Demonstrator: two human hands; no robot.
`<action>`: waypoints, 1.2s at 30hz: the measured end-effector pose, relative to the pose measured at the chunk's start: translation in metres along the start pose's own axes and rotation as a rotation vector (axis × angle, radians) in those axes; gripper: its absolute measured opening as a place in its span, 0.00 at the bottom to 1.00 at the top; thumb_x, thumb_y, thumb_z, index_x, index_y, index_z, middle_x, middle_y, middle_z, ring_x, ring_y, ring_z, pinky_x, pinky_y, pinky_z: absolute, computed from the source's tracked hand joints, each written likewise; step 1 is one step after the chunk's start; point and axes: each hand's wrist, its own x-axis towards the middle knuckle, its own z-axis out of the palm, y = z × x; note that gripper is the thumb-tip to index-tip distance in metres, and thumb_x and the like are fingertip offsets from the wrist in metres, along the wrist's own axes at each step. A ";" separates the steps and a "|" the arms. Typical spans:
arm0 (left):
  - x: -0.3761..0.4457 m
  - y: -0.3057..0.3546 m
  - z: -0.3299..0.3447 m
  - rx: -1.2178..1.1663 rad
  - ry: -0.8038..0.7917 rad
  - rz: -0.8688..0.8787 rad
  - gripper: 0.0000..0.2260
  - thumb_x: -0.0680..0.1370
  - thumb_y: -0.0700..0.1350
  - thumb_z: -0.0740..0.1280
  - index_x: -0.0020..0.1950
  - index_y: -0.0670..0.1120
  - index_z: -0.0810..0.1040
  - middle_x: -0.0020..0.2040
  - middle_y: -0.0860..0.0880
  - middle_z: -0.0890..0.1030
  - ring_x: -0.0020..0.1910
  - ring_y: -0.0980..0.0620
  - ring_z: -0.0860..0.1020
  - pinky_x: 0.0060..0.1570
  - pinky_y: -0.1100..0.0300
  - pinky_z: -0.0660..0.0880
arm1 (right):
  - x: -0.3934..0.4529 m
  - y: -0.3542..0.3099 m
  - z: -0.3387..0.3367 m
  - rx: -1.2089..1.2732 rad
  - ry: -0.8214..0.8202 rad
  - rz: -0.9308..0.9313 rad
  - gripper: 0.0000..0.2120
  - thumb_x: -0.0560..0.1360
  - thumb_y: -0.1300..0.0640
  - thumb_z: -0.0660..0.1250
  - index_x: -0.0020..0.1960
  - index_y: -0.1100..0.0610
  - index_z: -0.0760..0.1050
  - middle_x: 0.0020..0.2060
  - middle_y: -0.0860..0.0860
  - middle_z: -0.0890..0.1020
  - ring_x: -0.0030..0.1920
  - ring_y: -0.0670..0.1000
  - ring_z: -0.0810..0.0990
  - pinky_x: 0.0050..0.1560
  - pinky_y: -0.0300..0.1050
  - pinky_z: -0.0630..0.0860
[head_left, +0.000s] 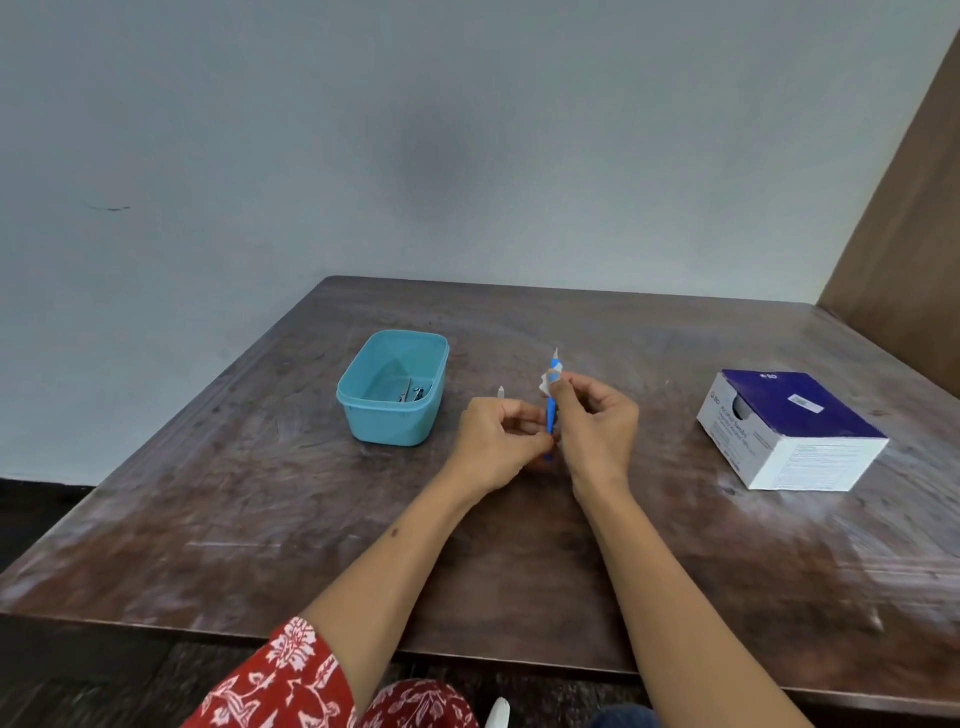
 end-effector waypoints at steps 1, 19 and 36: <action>-0.001 0.001 -0.001 -0.011 -0.049 -0.034 0.08 0.70 0.29 0.69 0.47 0.38 0.81 0.38 0.42 0.82 0.37 0.47 0.82 0.44 0.50 0.82 | 0.001 0.000 -0.001 0.002 0.027 -0.011 0.03 0.72 0.58 0.71 0.39 0.55 0.82 0.35 0.50 0.84 0.35 0.45 0.81 0.39 0.43 0.78; -0.003 0.003 -0.002 -0.058 -0.220 -0.084 0.08 0.72 0.30 0.69 0.50 0.34 0.79 0.38 0.41 0.82 0.34 0.51 0.82 0.39 0.59 0.82 | 0.004 -0.007 -0.005 0.059 0.137 -0.010 0.08 0.73 0.57 0.71 0.43 0.62 0.82 0.34 0.49 0.83 0.31 0.40 0.80 0.35 0.37 0.76; -0.002 0.005 -0.004 0.024 -0.122 -0.034 0.10 0.72 0.31 0.68 0.53 0.34 0.80 0.39 0.42 0.82 0.34 0.53 0.82 0.38 0.60 0.81 | 0.001 -0.006 -0.004 0.022 0.064 -0.019 0.05 0.73 0.58 0.71 0.43 0.60 0.82 0.34 0.50 0.83 0.28 0.40 0.79 0.29 0.33 0.74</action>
